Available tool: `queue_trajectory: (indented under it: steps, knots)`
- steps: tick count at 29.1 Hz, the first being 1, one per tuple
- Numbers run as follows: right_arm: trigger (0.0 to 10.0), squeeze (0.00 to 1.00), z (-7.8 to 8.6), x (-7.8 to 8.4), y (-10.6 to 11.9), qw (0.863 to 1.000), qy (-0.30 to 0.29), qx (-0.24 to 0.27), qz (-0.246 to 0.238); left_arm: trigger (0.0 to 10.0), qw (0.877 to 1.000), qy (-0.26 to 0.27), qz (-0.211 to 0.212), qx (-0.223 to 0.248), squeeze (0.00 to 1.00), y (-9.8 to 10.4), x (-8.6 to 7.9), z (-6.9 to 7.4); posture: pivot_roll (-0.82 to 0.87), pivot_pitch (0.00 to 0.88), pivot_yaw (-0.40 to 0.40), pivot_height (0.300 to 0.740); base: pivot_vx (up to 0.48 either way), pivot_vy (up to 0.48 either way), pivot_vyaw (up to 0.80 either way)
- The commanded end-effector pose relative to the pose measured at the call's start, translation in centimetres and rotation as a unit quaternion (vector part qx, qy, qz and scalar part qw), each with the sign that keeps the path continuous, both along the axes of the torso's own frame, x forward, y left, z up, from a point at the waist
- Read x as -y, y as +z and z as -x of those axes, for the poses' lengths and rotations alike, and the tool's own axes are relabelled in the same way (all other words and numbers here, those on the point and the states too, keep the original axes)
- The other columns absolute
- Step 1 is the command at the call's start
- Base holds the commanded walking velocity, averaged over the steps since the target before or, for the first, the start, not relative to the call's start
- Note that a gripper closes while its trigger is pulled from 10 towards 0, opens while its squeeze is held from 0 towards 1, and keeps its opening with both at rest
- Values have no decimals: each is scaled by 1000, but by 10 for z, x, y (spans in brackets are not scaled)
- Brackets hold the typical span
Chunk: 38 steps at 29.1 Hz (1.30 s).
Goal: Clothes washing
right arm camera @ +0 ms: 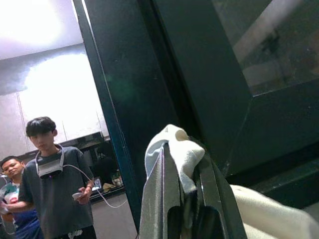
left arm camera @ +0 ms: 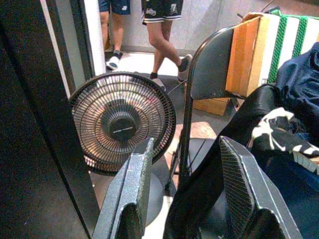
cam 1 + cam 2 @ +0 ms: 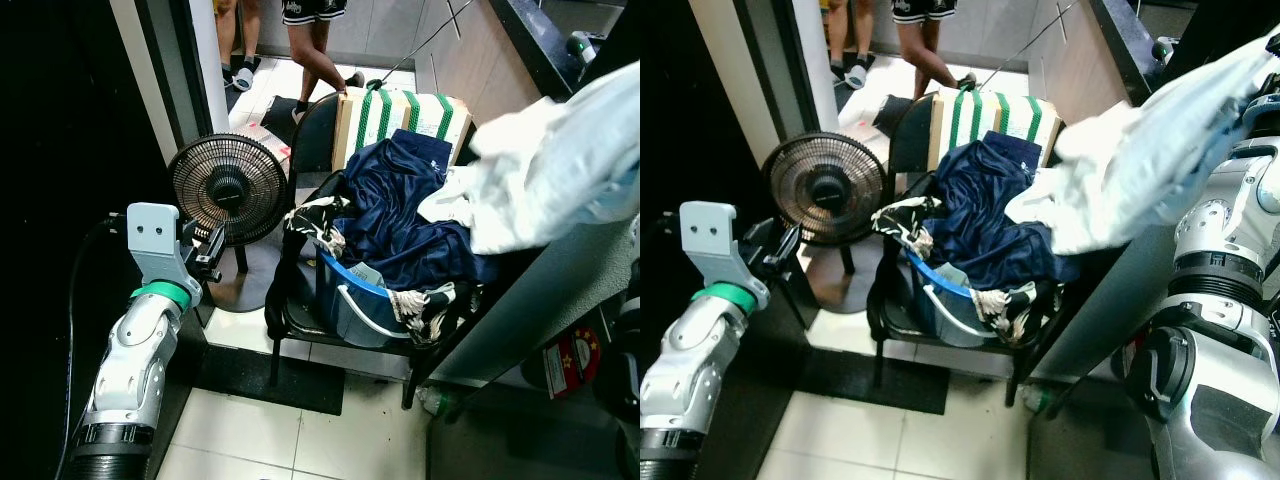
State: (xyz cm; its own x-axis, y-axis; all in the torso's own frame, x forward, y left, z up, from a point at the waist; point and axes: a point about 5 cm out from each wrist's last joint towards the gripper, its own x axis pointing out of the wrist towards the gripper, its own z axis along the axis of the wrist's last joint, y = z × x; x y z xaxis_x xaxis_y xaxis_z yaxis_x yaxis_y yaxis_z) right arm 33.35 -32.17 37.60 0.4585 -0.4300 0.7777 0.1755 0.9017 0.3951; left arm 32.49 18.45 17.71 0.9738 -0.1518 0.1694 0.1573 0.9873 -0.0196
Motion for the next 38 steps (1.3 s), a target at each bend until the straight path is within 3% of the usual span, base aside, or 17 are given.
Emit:
queue_trajectory:
  steps: [1, 4, 5, 8, 10, 12, 13, 15, 17, 19, 26, 27, 28, 29, 31, 33, 38]
  knots:
    - [0, 0, -2, 1, -3, 1000, 17, -6, -8, 10000, 1000, -9, -1, -6, 0, -4, 3, 0, 58, 28, 40, 740, 0, 0, 0]
    - [0, 0, -19, -18, -27, 994, 91, -68, 9, 10000, 1000, -20, -1, -8, 0, -6, 7, 0, 58, 28, 40, 740, 0, 0, 0]
    - [0, 0, -33, -38, -58, 976, 179, -121, 11, 10000, 999, -33, -1, -9, 0, -7, 11, 1, 58, 28, 40, 740, 0, 0, 0]
    - [0, 0, -38, -54, -85, 961, 230, -155, 4, 10000, 999, -46, -1, -9, 0, -8, 16, 2, 58, 28, 40, 740, 0, 0, 0]
    - [0, 0, -39, -78, -111, 931, 308, -194, 35, 10000, 996, -86, 2, -3, 0, -6, 26, 5, 53, 29, 39, 740, 0, 0, 0]
    - [0, 0, -39, -78, -111, 931, 308, -194, 35, 10000, 996, -86, 2, -3, 0, -6, 26, 5, 53, 29, 39, 740, 0, 0, 0]
    - [0, 0, -37, -90, -115, 913, 350, -201, 66, 10000, 995, -104, 4, 1, 0, -4, 31, 6, 53, 29, 39, 740, 0, 0, 0]
    - [0, 0, -37, -90, -115, 913, 350, -201, 66, 10000, 995, -104, 4, 1, 0, -4, 31, 6, 53, 29, 39, 740, 0, 0, 0]
    - [0, 0, -29, -109, -113, 889, 405, -187, 108, 10000, 993, -115, 11, 13, 0, 0, 35, 8, 46, 22, 43, 740, 0, 0, 0]
    - [0, 0, -29, -109, -113, 889, 405, -187, 108, 10000, 993, -115, 11, 13, 0, 0, 35, 8, 46, 22, 43, 740, 0, 0, 0]
    - [0, 0, -33, -102, -80, 904, 392, -134, 108, 10000, 994, -108, 16, 22, 0, 3, 33, 5, 38, 5, 52, 740, 0, 0, 0]
    - [0, 0, -33, -74, -44, 925, 365, -76, 78, 10000, 993, -111, 12, 23, 0, 4, 34, 4, 41, 4, 45, 740, 0, 0, 0]
    - [0, 0, -33, -74, -44, 925, 365, -76, 78, 10000, 993, -111, 12, 23, 0, 4, 34, 4, 41, 4, 45, 740, 0, 0, 0]
    - [0, 0, -20, -35, 5, 941, 337, 24, 20, 10000, 993, -115, 9, 24, 0, 4, 35, 4, 41, 4, 45, 740, 0, 0, 0]
    - [0, 0, -20, -35, 5, 941, 337, 24, 20, 10000, 993, -115, 9, 24, 0, 4, 35, 4, 41, 4, 45, 740, 0, 0, 0]
    - [0, 0, 23, -9, 86, 908, 367, 203, 23, 10000, 993, -116, 9, 24, 0, 2, 35, 6, 44, 2, 37, 740, 0, 0, 0]
    - [0, 0, 31, -21, 96, 888, 396, 226, 57, 10000, 993, -116, 10, 23, 0, 1, 35, 7, 45, 7, 40, 740, 0, 0, 0]
